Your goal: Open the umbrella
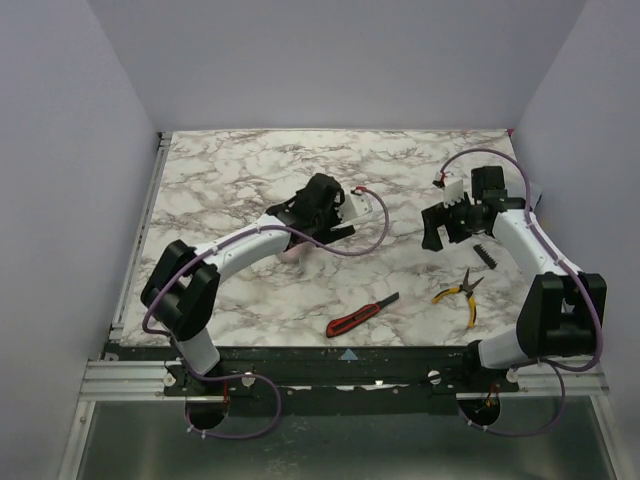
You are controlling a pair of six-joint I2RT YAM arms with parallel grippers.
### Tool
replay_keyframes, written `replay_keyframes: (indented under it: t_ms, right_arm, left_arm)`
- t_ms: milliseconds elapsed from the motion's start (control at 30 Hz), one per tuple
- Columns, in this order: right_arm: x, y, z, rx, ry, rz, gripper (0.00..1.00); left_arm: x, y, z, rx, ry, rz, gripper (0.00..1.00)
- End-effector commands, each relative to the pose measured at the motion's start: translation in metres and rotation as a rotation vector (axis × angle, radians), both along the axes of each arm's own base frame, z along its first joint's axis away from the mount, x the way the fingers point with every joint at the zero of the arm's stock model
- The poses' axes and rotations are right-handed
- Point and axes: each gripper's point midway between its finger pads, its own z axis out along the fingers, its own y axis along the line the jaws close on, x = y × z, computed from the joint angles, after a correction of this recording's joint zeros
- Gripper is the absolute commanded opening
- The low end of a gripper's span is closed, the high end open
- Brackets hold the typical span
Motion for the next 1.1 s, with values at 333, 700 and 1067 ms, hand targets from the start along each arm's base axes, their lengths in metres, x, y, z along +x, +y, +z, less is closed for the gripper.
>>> replay_keyframes:
  t_ms: [333, 700, 1067]
  right_arm:
    - [0.009, 0.057, 0.028, 0.293, -0.002, 0.104, 1.0]
    - [0.033, 0.195, 0.048, 0.02, -0.52, 1.008, 1.0]
    - [0.032, 0.31, 0.003, -0.004, -0.601, 1.596, 1.0]
  left_arm:
    - [-0.07, 0.105, 0.014, -0.529, 0.677, 0.282, 0.92]
    - [-0.085, 0.147, 0.02, -0.83, 0.811, 0.47, 0.88]
    - [-0.111, 0.172, 0.005, -0.842, 0.756, 0.613, 0.89]
